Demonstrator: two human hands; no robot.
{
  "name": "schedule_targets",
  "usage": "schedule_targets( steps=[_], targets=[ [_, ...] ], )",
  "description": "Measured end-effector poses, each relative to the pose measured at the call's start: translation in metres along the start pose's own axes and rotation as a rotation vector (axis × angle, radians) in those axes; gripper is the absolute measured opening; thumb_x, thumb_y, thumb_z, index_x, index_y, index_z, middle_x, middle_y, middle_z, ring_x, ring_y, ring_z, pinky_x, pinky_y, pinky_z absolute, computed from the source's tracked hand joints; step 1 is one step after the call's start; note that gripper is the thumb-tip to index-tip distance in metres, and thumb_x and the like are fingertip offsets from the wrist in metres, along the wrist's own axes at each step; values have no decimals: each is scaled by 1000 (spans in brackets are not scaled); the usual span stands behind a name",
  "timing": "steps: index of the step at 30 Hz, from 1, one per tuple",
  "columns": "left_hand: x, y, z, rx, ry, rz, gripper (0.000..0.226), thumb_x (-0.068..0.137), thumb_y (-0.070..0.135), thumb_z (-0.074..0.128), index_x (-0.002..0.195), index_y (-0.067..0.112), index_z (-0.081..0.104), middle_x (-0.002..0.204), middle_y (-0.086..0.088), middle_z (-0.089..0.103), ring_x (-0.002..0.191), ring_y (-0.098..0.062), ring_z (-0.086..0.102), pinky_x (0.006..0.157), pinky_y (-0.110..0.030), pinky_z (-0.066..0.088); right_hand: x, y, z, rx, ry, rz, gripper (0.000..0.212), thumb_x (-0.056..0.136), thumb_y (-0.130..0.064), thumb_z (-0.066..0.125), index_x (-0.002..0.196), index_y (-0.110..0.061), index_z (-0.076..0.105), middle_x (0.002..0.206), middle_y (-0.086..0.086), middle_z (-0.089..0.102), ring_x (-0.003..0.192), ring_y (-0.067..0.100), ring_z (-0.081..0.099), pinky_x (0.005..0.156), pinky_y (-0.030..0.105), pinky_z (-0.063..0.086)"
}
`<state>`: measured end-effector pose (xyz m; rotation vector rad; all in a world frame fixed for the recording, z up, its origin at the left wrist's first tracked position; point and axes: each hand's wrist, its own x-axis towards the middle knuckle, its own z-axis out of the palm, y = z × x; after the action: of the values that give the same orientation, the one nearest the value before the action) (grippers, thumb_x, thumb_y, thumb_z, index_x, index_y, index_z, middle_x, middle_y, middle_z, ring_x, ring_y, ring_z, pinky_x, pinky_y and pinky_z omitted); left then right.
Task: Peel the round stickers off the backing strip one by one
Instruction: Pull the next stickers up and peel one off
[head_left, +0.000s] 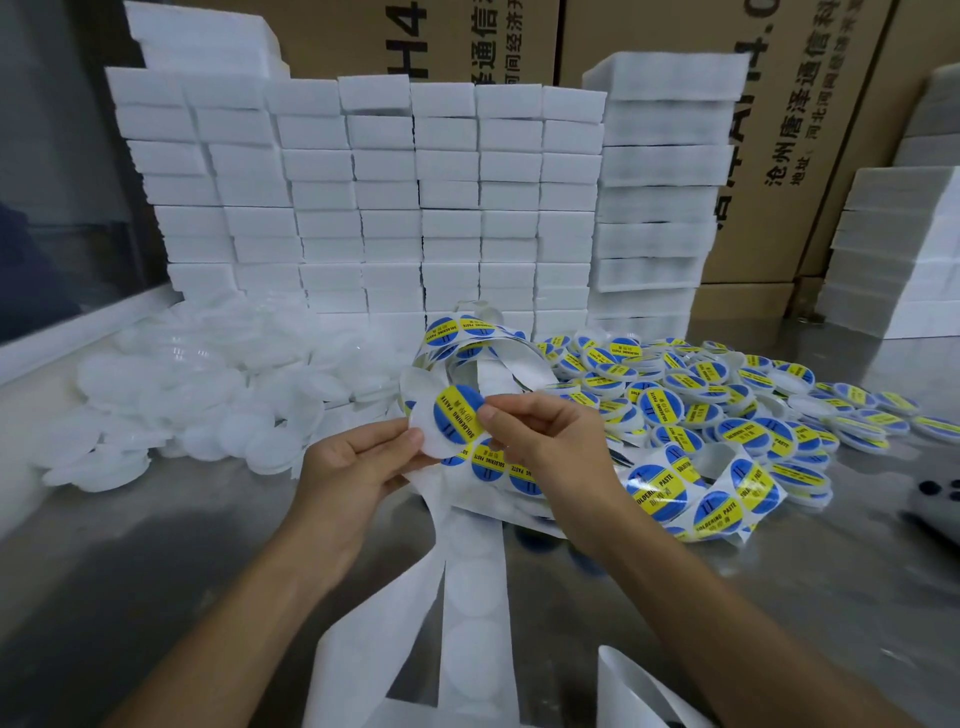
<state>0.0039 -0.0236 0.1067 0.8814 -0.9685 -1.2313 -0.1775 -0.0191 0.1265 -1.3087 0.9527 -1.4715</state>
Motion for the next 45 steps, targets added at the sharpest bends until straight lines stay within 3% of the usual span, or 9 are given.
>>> schedule_targets(
  steps=[6,10,22,25,32,36,39,41,45],
  targets=[
    [-1,1,1,36,-45,14,37,61,22,77,94,8,75,95,-15,76,89,-28,74,72,-27,60,-1,2,0,-10,-4,-29,7,83,-8,75,88,-12,76,74,-4,76,63,1,68,56,10,49],
    [-3,1,4,17,-46,12,42,60,20,76,98,2,72,93,-16,76,86,-28,74,68,-24,58,0,4,1,-29,-11,-22,7,83,-9,76,89,-13,77,82,-1,78,73,7,73,62,14,53],
    [-5,2,7,57,8,42,33,64,16,77,94,3,72,86,-14,76,79,-25,75,66,-23,58,2,10,1,-108,13,-34,7,82,-13,79,87,-18,78,82,-1,78,80,16,75,68,24,60],
    [-6,0,8,102,43,73,16,74,4,76,90,6,73,82,-12,76,76,-23,75,67,-23,59,2,11,2,-179,38,-93,9,81,-14,79,83,-23,77,78,-3,77,77,19,74,69,28,61],
    [-13,2,16,202,67,169,16,74,1,78,80,14,73,75,-3,76,71,-15,74,61,-15,54,4,17,0,-381,99,-266,5,82,-17,79,84,-22,78,70,-11,73,58,2,63,54,13,46],
    [-16,0,21,216,41,220,15,73,-2,78,78,12,73,73,-3,76,69,-13,74,61,-14,54,3,20,1,-586,170,-443,4,83,-21,78,87,-19,78,73,-12,72,65,4,63,58,13,46],
    [-17,1,22,148,21,204,13,74,0,77,82,10,72,76,-6,76,71,-16,74,59,-13,52,2,20,3,-685,260,-561,14,84,-31,77,93,-21,73,81,-11,69,66,6,62,57,19,48],
    [-17,2,22,67,-14,182,14,71,8,78,84,9,71,80,-11,76,74,-20,75,60,-15,53,1,21,4,-694,312,-542,34,81,-43,76,107,-25,66,93,-11,62,68,5,62,59,24,50],
    [-16,1,23,-34,-83,135,32,61,20,75,87,3,66,88,-15,76,82,-24,75,71,-22,56,1,20,1,-538,73,-349,41,84,-45,73,119,-26,65,89,-11,68,70,8,67,63,24,54]
  ],
)
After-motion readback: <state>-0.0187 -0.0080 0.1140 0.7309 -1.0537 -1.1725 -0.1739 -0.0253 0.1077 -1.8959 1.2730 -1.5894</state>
